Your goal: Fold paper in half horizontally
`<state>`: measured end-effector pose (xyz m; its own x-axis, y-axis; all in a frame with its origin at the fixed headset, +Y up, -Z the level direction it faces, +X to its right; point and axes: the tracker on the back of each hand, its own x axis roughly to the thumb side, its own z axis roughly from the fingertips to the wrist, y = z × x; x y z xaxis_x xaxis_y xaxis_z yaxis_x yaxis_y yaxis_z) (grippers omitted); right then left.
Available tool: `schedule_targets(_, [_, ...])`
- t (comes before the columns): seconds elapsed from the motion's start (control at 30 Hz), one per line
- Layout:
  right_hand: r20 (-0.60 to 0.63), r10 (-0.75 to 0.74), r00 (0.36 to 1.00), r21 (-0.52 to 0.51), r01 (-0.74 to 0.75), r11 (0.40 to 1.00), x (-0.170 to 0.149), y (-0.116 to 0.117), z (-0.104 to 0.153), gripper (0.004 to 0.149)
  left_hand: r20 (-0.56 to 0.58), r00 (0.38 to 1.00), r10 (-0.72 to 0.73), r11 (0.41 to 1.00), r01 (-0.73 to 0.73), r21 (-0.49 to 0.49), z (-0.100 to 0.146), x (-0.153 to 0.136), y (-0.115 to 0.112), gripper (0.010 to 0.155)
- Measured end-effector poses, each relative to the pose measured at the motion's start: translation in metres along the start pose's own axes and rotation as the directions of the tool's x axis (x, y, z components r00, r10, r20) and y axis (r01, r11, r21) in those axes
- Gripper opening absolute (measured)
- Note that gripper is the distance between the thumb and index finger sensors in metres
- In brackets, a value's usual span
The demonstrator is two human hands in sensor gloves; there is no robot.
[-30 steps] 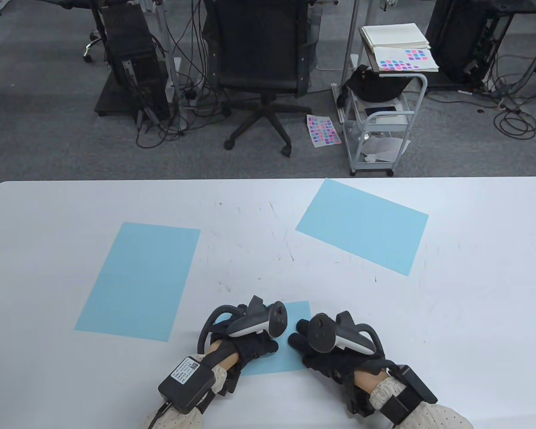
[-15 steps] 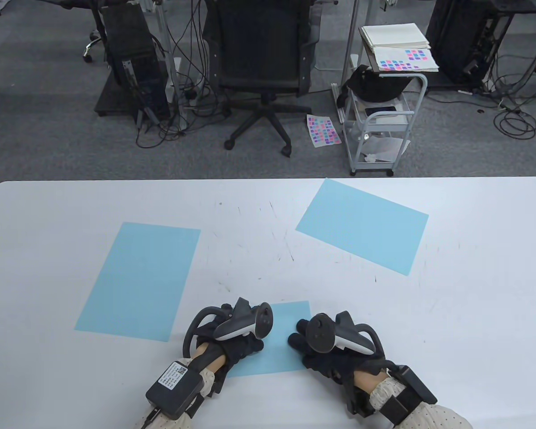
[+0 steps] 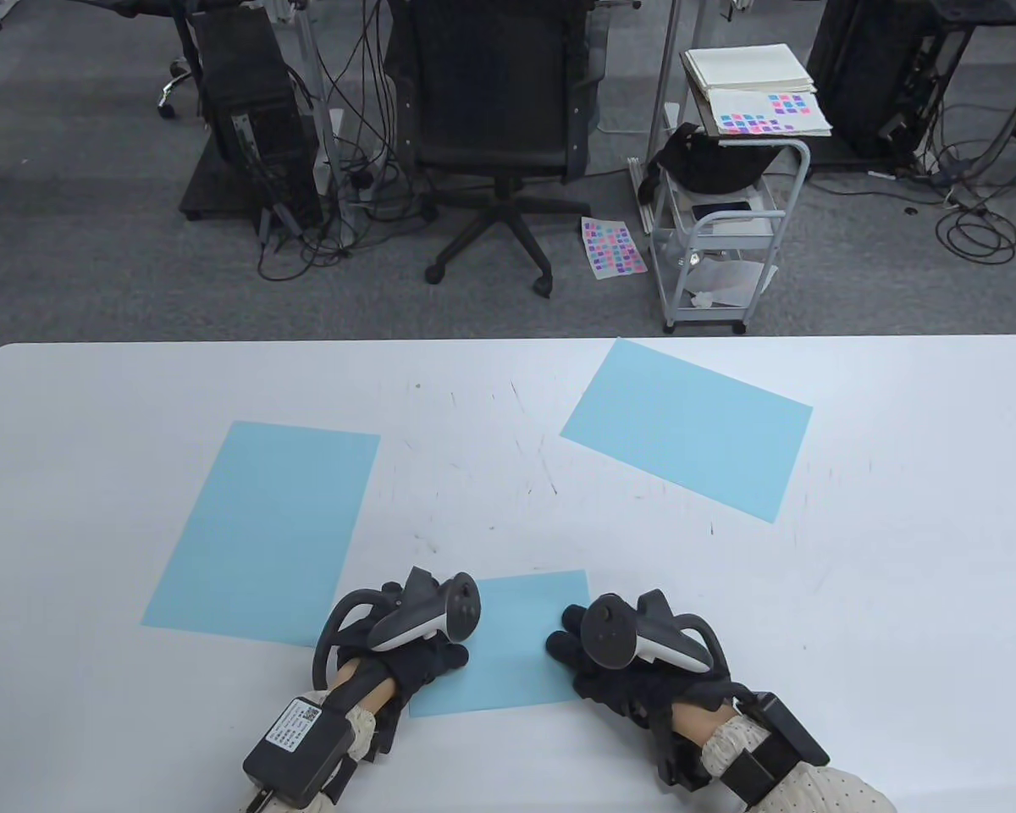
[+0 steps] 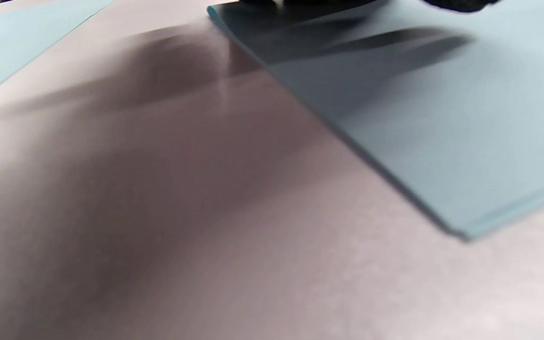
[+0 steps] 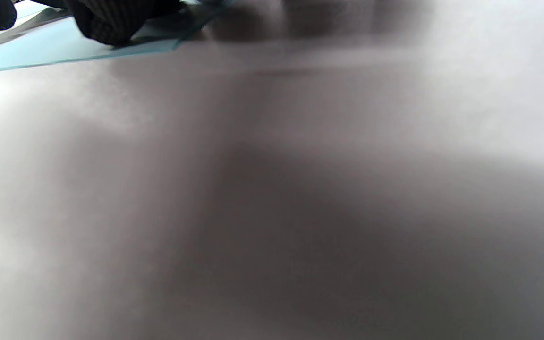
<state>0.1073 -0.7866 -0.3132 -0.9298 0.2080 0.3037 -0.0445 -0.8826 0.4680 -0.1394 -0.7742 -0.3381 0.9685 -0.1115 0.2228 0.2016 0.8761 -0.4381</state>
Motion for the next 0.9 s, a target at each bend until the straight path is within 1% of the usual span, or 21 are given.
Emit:
schedule_targets(0.37, [0.000,-0.002,1.000,-0.001,0.002,1.000,0.000,0.000,0.000,0.058,-0.058,0.997,0.059,0.998,-0.059,-0.002,0.004,-0.024,-0.007,0.066])
schedule_targets(0.57, [0.000,-0.007,1.000,-0.002,0.007,1.000,-0.001,0.000,0.000,0.058,-0.090,0.995,0.051,0.999,-0.050,0.006,0.005,-0.032,-0.008,0.066])
schedule_targets(0.9, [-0.002,-0.011,1.000,-0.003,0.011,1.000,-0.001,0.000,0.000,0.057,-0.086,0.995,0.057,0.998,-0.056,0.016,0.008,-0.031,-0.009,0.068])
